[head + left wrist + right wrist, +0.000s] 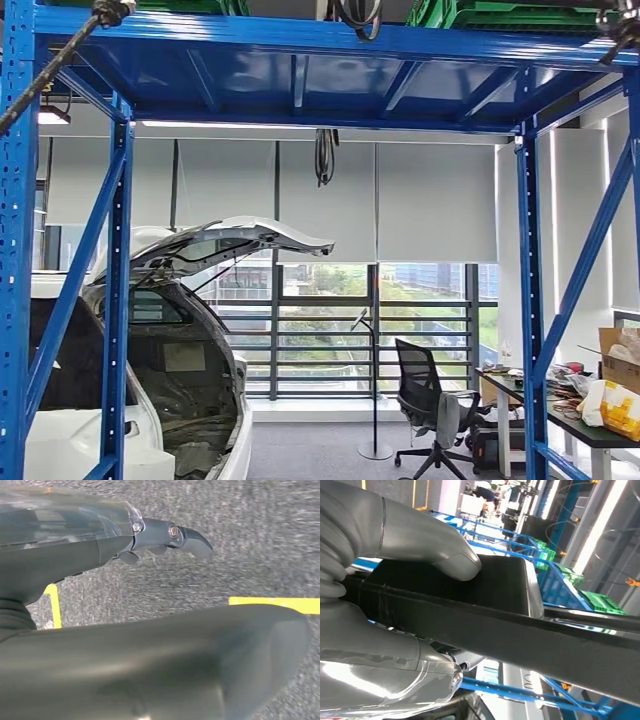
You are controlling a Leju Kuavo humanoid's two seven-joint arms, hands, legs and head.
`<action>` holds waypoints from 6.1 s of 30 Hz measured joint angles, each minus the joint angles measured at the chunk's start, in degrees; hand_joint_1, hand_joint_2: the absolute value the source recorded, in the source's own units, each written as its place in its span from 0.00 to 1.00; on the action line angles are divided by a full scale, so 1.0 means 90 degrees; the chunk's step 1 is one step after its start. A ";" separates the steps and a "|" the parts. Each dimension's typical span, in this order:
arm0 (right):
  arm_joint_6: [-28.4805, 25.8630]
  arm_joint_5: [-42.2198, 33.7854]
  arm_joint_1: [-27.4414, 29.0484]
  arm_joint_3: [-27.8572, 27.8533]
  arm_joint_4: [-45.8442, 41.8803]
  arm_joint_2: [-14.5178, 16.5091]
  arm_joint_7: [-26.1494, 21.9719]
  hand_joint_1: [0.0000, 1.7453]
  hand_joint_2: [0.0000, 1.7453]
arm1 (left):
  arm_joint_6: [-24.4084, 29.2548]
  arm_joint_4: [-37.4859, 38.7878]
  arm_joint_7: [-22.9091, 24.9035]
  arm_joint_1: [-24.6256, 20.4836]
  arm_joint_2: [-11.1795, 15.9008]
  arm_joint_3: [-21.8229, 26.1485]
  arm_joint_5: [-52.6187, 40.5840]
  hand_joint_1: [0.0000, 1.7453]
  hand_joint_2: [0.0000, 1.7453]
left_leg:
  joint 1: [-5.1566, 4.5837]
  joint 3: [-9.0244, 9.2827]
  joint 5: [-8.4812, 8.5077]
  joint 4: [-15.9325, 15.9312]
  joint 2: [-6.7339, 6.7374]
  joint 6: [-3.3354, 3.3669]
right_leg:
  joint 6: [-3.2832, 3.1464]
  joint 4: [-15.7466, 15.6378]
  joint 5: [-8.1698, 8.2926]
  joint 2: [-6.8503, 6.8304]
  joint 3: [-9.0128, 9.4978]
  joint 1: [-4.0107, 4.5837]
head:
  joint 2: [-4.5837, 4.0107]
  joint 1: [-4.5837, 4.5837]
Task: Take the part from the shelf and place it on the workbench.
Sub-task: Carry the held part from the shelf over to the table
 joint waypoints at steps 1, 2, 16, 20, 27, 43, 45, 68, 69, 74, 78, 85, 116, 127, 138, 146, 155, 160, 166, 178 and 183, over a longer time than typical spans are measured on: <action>-0.0009 0.0018 0.0006 0.0000 -0.0021 -0.0004 -0.0002 1.00 1.00 | 0.0001 -0.0001 0.0004 -0.0018 0.0007 0.0015 0.0005 0.00 1.00 | -0.0005 0.0298 0.0049 -0.0437 0.0087 -0.0014 | 0.0024 0.0075 0.0018 -0.0030 -0.0093 0.0005 | 0.0000 0.0000; -0.0017 0.0032 0.0010 -0.0001 -0.0043 -0.0008 -0.0004 1.00 1.00 | 0.0002 -0.0001 0.0012 -0.0040 0.0012 0.0032 0.0012 0.00 1.00 | -0.0017 0.0541 0.0007 -0.0829 0.0167 0.0004 | 0.0057 0.0139 0.0039 -0.0063 -0.0161 0.0013 | 0.0000 0.0000; -0.0041 0.0103 0.0001 0.0047 -0.0086 -0.0095 -0.0002 1.00 1.00 | 0.0138 -0.0033 0.0326 0.0005 0.0026 0.0257 0.0012 0.00 1.00 | -0.0061 0.0458 0.0107 -0.1319 -0.0432 0.0310 | 0.0273 0.0751 -0.0242 0.0410 -0.0120 -0.0086 | 0.0000 -0.0004; -0.0046 0.0138 -0.0044 0.0066 -0.0087 -0.0104 0.0020 1.00 1.00 | 0.0164 -0.0050 0.0360 -0.0017 0.0039 0.0297 0.0012 0.00 1.00 | 0.0003 0.0353 0.0192 -0.1330 -0.0678 0.0172 | 0.0198 0.0246 -0.0039 0.0570 0.0097 -0.0067 | 0.0004 -0.0006; -0.0071 0.0112 -0.0127 0.0090 -0.0081 -0.0106 0.0032 1.00 1.00 | 0.0205 -0.0069 0.0435 -0.0002 0.0080 0.0376 0.0008 0.00 1.00 | -0.0023 0.0116 -0.0123 -0.1002 -0.0330 0.0087 | 0.0045 -0.0094 -0.0061 0.0298 0.0212 -0.0093 | 0.0001 -0.0004; -0.0127 0.0758 0.0017 -0.0009 0.0184 -0.0132 -0.0424 1.00 1.00 | 0.0206 -0.0206 0.0309 -0.0063 0.0183 0.0591 -0.0074 0.00 1.00 | -0.0080 0.0202 0.0370 -0.1356 -0.0154 0.0345 | 0.0300 0.1761 -0.1084 0.0093 -0.0531 -0.0099 | 0.0000 -0.0005; -0.0121 0.0889 0.0089 0.0037 0.0185 -0.0132 -0.0439 1.00 1.00 | 0.0222 -0.0206 0.0330 -0.0063 0.0180 0.0608 -0.0077 0.00 1.00 | -0.0087 0.0191 0.0395 -0.1354 -0.0318 0.0342 | 0.0288 0.1721 -0.0938 0.0136 -0.0461 -0.0098 | 0.0000 -0.0005; -0.0081 0.0955 -0.0151 0.0369 0.0461 -0.0161 -0.0515 1.00 1.00 | 0.0242 -0.0204 0.0367 -0.0136 0.0087 0.0626 -0.0195 0.00 1.00 | -0.0074 0.0267 0.0326 -0.1350 0.0153 0.0170 | 0.0287 0.0018 -0.0173 -0.0621 0.0246 -0.0102 | 0.0000 -0.0002; -0.0083 0.0953 -0.0171 0.0380 0.0458 -0.0161 -0.0511 1.00 1.00 | 0.0234 -0.0204 0.0354 -0.0134 0.0084 0.0625 -0.0203 0.00 1.00 | -0.0067 0.0255 0.0349 -0.1359 0.0093 0.0217 | 0.0317 0.0122 -0.0272 -0.0495 0.0211 -0.0121 | 0.0000 -0.0002; -0.0085 0.0942 -0.0172 0.0425 0.0447 -0.0166 -0.0501 1.00 1.00 | 0.0221 -0.0202 0.0334 -0.0180 0.0058 0.0622 -0.0282 0.00 1.00 | -0.0092 0.0179 0.0434 -0.1365 -0.0252 0.0353 | 0.0332 0.1820 -0.1084 0.0115 -0.0520 -0.0145 | 0.0000 -0.0002; -0.0085 0.0943 -0.0184 0.0452 0.0444 -0.0166 -0.0500 1.00 1.00 | 0.0244 -0.0197 0.0336 -0.0159 0.0011 0.0622 -0.0281 0.00 1.00 | -0.0155 0.0173 0.0467 -0.1358 -0.0577 0.0366 | 0.0162 0.0718 -0.0362 0.0433 0.0007 -0.0092 | 0.0000 -0.0002; -0.0031 0.0960 -0.0288 0.0476 0.0446 -0.0124 -0.0456 1.00 1.00 | 0.0287 -0.0179 0.0369 -0.0118 -0.0039 0.0688 -0.0183 0.00 1.00 | -0.0139 -0.0081 0.0358 -0.1131 -0.0655 0.0181 | 0.0026 -0.0115 -0.0089 0.0362 0.0317 -0.0123 | 0.0000 -0.0002; -0.0088 0.0758 -0.0069 0.0610 0.0679 0.0071 -0.0568 1.00 1.00 | 0.0270 -0.0189 0.0451 -0.0124 0.0147 0.0780 -0.0348 0.00 1.00 | -0.0130 -0.0170 0.0284 -0.0946 -0.0654 0.0154 | 0.0031 0.0038 -0.0102 0.0357 0.0199 -0.0153 | 0.0000 -0.0001; 0.0064 0.0685 -0.0624 0.0632 0.1084 0.0315 -0.0264 1.00 1.00 | 0.0254 -0.0191 0.0221 -0.0303 0.0182 0.0780 -0.0379 0.00 1.00 | 0.0008 0.0026 0.0374 -0.1147 0.0378 -0.0038 | 0.0281 0.0129 -0.0202 -0.0508 0.0209 -0.0151 | 0.0000 -0.0001; 0.0102 0.0698 -0.0722 0.0851 0.1248 0.0308 -0.0066 1.00 1.00 | 0.0299 -0.0192 0.0189 -0.0336 0.0117 0.0802 -0.0216 0.00 1.00 | -0.0088 -0.0026 0.0450 -0.1159 -0.0471 0.0300 | 0.0254 0.1472 -0.0681 0.0222 -0.0405 -0.0153 | 0.0000 -0.0002; 0.0132 0.0630 -0.0793 0.0993 0.1260 0.0304 0.0025 1.00 1.00 | 0.0309 -0.0172 0.0182 -0.0312 -0.0021 0.0880 -0.0154 0.00 1.00 | -0.0088 -0.0178 0.0392 -0.1036 -0.0688 0.0150 | 0.0066 0.0098 -0.0101 0.0387 0.0141 -0.0141 | 0.0000 0.0002; 0.0148 0.0485 -0.0808 0.1119 0.1345 0.0299 0.0114 1.00 1.00 | 0.0279 -0.0166 0.0195 -0.0350 -0.0094 0.0894 -0.0078 0.00 1.00 | 0.0086 -0.0226 0.0357 -0.0743 0.0168 -0.0142 | 0.0197 0.0113 -0.0191 -0.0338 0.0206 -0.0201 | 0.0000 0.0003; 0.0157 0.0458 -0.0832 0.1170 0.1347 0.0298 0.0110 1.00 1.00 | 0.0283 -0.0160 0.0228 -0.0338 -0.0140 0.0903 -0.0061 0.00 1.00 | 0.0007 -0.0079 0.0422 -0.1124 0.0175 0.0113 | 0.0378 0.0126 -0.0283 -0.0545 0.0284 -0.0182 | 0.0000 -0.0002; 0.0206 0.0363 -0.0822 0.1227 0.1432 0.0290 0.0090 1.00 1.00 | 0.0350 -0.0160 0.0483 -0.0366 -0.0149 0.0963 -0.0028 0.00 1.00 | -0.0036 -0.0079 0.0456 -0.1139 -0.0261 0.0289 | 0.0360 0.1880 -0.1117 0.0110 -0.0507 -0.0206 | 0.0000 -0.0002; 0.0254 0.0270 -0.0772 0.1246 0.1593 0.0403 0.0012 1.00 1.00 | 0.0588 -0.0163 0.1372 -0.0183 -0.0155 0.1009 -0.0177 0.00 1.00 | -0.0091 -0.0380 0.0173 -0.0650 -0.0409 0.0107 | 0.0061 0.0052 -0.0107 0.0281 0.0197 -0.0159 | 0.0000 0.0002; 0.0262 0.0257 -0.0762 0.1239 0.1693 0.0386 0.0012 1.00 1.00 | 0.0619 -0.0163 0.1478 -0.0201 -0.0151 0.1064 -0.0115 0.00 1.00 | 0.0022 -0.0899 -0.0229 0.0469 -0.0166 -0.0041 | 0.0084 0.0056 -0.0128 -0.0091 0.0198 -0.0171 | 0.0000 0.0002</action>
